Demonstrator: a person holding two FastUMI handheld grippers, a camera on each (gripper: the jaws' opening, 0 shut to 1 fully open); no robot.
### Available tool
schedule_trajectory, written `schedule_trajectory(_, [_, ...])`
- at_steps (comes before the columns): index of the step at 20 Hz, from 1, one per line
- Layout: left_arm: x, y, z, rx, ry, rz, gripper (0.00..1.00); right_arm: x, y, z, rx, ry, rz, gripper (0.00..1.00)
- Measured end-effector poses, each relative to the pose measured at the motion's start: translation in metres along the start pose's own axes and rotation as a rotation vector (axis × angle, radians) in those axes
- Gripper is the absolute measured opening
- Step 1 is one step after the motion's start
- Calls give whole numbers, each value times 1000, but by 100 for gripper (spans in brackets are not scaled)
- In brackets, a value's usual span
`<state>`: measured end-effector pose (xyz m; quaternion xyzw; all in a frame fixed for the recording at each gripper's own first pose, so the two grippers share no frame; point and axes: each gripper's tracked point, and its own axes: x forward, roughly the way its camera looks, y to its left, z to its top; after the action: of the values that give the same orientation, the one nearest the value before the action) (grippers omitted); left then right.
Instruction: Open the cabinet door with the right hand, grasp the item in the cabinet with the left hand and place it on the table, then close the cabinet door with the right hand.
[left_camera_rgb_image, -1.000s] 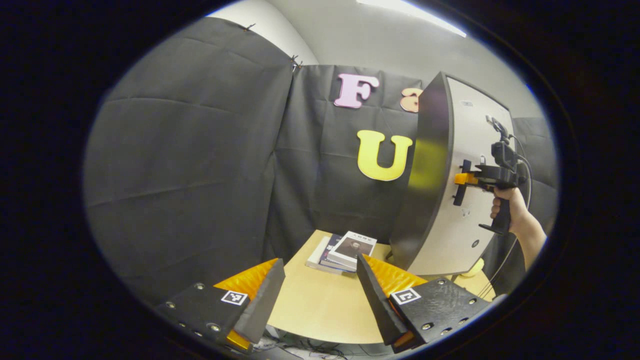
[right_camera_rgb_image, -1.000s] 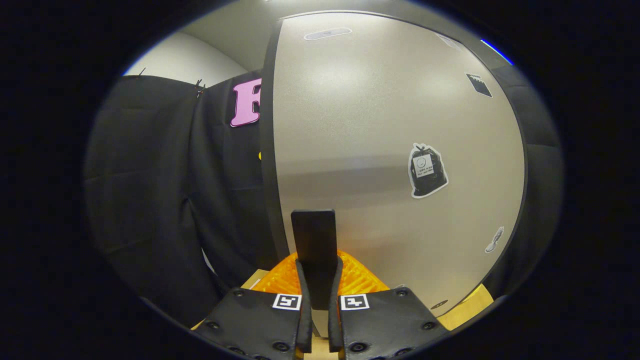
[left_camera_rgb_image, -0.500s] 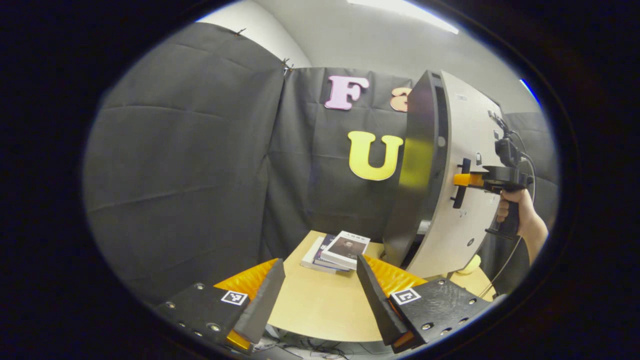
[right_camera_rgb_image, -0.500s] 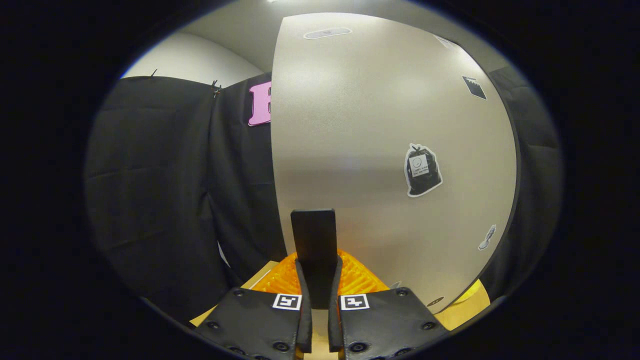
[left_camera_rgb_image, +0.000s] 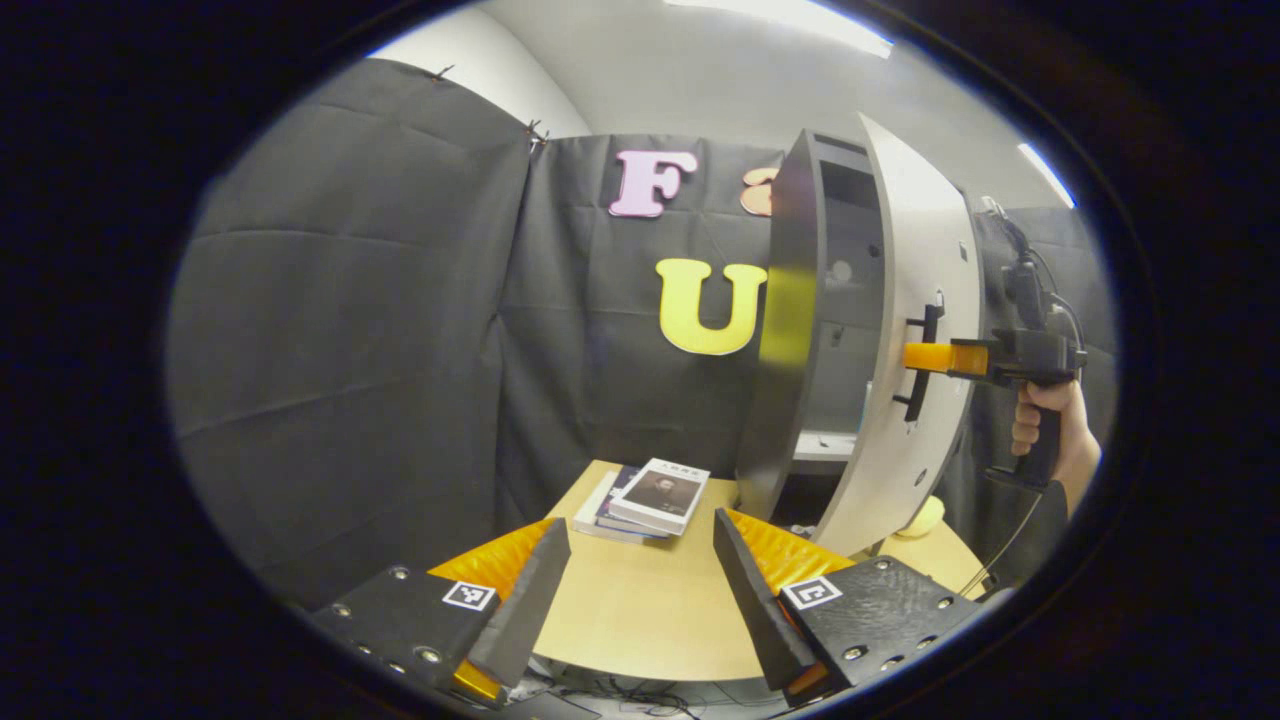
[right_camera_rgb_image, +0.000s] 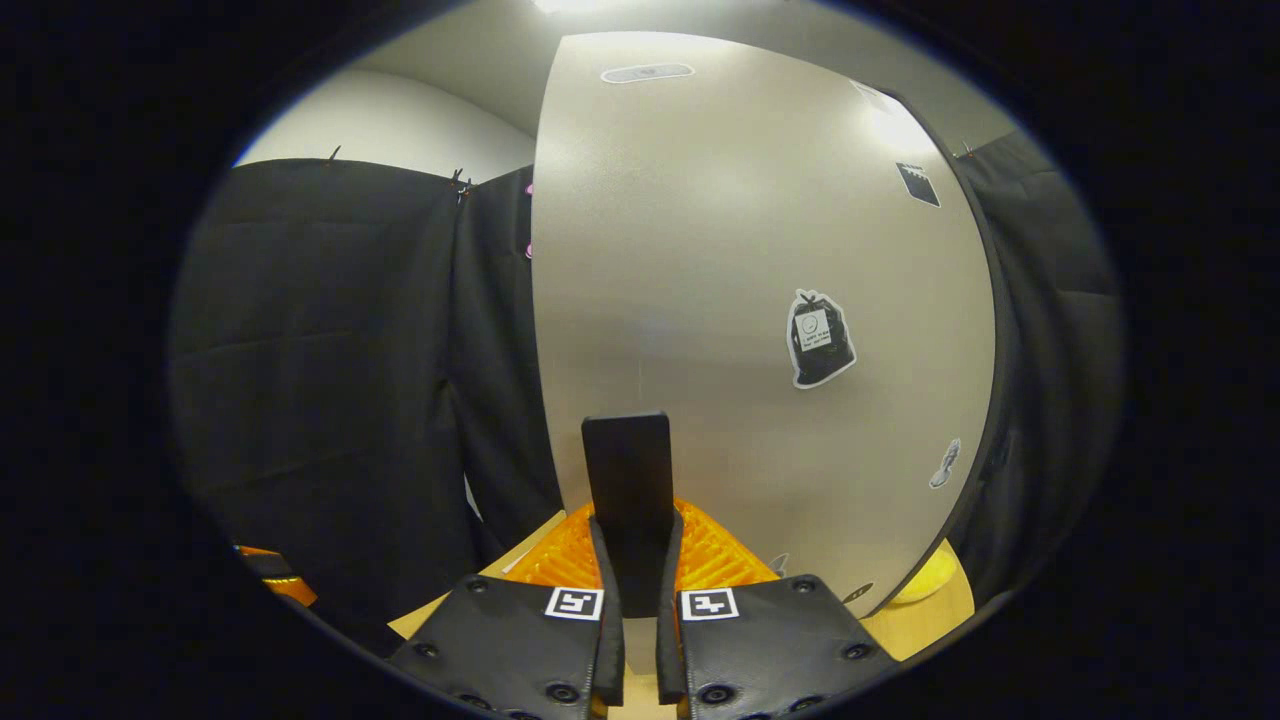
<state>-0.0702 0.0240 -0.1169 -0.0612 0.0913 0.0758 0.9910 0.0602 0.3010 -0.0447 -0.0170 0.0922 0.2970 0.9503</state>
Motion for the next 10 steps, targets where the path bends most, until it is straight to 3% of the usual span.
schedule_trajectory(10, [17, -51, 1, 51, 14, -121, 87, -33, -14, -5, 18, 45, 24, 14])
